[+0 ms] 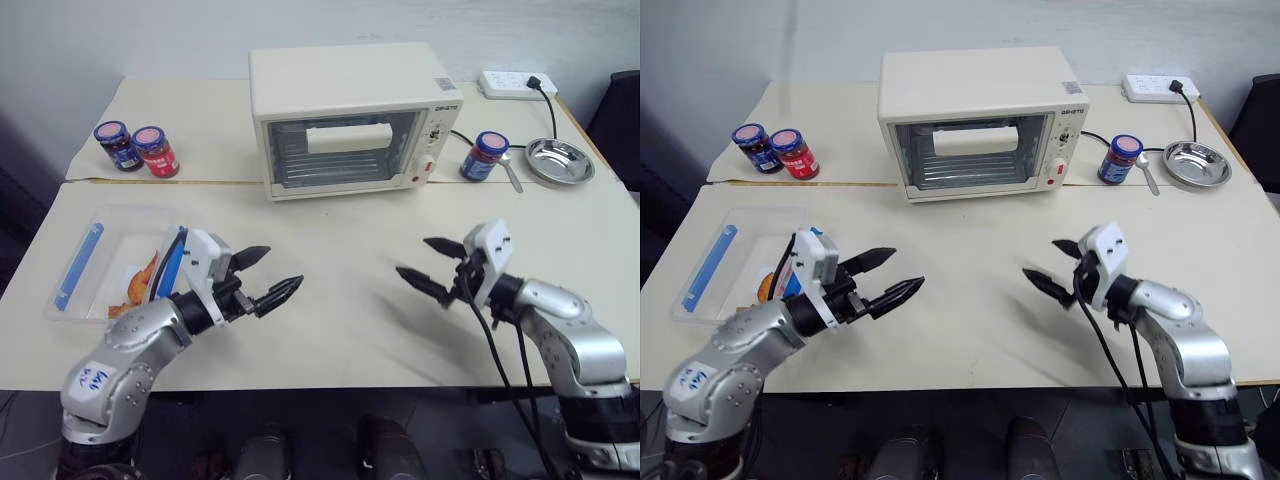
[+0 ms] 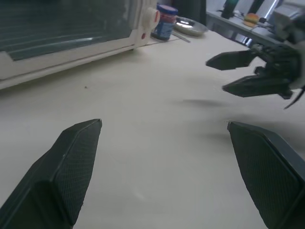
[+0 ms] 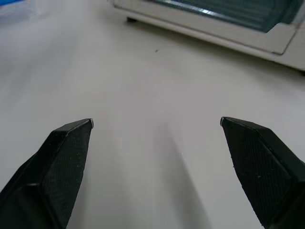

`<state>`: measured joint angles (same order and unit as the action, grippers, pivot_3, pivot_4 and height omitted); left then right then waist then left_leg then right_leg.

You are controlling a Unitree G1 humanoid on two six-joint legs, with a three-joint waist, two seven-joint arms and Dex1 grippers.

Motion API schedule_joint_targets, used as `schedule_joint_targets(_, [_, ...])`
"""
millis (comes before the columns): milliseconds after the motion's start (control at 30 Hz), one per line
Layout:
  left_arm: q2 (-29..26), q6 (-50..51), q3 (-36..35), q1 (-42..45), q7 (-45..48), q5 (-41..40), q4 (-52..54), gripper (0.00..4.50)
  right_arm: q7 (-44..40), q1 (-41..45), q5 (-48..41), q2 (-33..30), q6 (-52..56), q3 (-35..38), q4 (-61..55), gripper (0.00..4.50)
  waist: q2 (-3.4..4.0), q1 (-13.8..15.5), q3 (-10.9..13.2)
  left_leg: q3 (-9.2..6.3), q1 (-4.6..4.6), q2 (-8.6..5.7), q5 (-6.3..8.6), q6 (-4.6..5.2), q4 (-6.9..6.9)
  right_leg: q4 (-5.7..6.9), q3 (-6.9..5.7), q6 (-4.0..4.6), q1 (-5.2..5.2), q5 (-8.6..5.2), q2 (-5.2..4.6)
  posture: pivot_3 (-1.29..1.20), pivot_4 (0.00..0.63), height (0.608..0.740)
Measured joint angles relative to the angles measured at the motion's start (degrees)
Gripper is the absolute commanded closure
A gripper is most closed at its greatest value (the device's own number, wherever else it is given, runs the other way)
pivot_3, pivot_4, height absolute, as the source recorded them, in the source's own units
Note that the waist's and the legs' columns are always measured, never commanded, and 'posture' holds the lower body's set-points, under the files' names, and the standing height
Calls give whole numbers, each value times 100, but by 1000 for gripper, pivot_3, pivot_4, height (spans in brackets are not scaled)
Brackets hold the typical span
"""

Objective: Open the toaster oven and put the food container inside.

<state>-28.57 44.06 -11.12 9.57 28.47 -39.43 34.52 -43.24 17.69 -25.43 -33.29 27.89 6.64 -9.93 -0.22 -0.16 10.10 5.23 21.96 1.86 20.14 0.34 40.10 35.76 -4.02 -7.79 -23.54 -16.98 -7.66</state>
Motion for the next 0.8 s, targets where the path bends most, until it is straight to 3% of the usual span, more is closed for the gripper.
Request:
schedule_joint_targets(233, [-951,692,-582,1571,160,-1129,-291,0,200,2308,354,645,-303,-202,2249,27,-11,-38,7,2,-1,-1,-10,-8,-8,5,-1,3,-3,-2,7,0,150,740])
schedule_joint_targets(367, [-1267,801,-783,2109,188,-1322,-871,0,95,3178,663,927,-877,-374,3559,27,-11,-67,7,-3,10,-5,-8,-10,-20,-7,-10,4,-8,-2,5,0,150,740])
schedule_joint_targets(533, [-1505,685,-795,2229,302,-1188,-1096,0,-103,3830,846,1160,-1331,-405,4481,27,-10,-169,10,-7,19,-4,-8,-10,-20,-11,-18,3,-11,-2,5,0,150,740])
schedule_joint_targets(800, [-1500,495,-752,2212,305,-1046,-1097,0,-542,3973,710,1176,-1447,-385,4391,27,-10,-168,10,-10,17,1,-13,-19,-11,1,-18,3,-10,-2,7,0,150,740])
